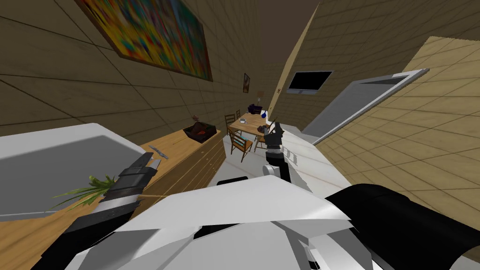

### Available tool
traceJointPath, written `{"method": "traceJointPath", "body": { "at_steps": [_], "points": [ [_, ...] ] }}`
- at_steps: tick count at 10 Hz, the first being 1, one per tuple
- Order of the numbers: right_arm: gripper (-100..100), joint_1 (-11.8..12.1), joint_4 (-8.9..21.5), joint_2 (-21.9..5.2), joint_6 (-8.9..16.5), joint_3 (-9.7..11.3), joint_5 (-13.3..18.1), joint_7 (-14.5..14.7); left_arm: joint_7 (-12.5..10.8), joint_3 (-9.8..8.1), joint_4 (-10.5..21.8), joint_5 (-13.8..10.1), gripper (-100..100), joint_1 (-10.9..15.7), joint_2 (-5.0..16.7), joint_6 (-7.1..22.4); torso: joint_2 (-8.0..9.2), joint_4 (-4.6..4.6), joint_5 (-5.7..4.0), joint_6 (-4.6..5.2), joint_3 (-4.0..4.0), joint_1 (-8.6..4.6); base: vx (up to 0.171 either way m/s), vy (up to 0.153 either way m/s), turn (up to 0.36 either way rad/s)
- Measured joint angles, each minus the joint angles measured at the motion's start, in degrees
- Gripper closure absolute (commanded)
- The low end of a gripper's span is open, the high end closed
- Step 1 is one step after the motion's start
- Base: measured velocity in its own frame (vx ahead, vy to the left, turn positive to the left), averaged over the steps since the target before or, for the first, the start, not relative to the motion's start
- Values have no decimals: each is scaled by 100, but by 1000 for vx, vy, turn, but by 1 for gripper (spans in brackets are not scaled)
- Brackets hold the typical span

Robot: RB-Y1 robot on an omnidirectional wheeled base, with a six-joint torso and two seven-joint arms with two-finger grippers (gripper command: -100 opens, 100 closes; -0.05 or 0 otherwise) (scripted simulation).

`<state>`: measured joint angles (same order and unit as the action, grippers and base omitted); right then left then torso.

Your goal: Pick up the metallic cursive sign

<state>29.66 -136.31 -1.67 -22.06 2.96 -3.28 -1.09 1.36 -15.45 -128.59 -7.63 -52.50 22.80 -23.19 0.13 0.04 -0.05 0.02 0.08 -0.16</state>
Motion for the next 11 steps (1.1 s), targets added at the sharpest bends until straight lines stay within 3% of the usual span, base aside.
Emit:
{"method": "traceJointPath", "body": {
  "at_steps": [1, 5, 8, 11],
  "points": [
    [0, 0, 0, 0, 0, 0, 0, 0, -38, -176, 19, -162, -100, -204, 204, 124, 1, 0, -1, -1, 0, -5, -16, -57, -62],
    [0, 1, 0, 0, 0, 0, 0, 0, -47, -430, 216, -469, -100, -834, 707, 311, -9, -2, 3, -1, -5, 11, 4, -43, -163],
    [0, 1, 0, 0, 0, -1, 0, 0, -87, -736, 308, -837, -100, -1332, 1205, 689, -15, -3, 4, 0, -9, 15, 20, -25, -79],
    [0, 1, 0, -1, 0, -1, 0, 0, -72, -874, 390, -1060, -100, -1725, 1523, 924, -18, -4, 6, -3, -10, 21, 31, -12, -108]
  ]
}}
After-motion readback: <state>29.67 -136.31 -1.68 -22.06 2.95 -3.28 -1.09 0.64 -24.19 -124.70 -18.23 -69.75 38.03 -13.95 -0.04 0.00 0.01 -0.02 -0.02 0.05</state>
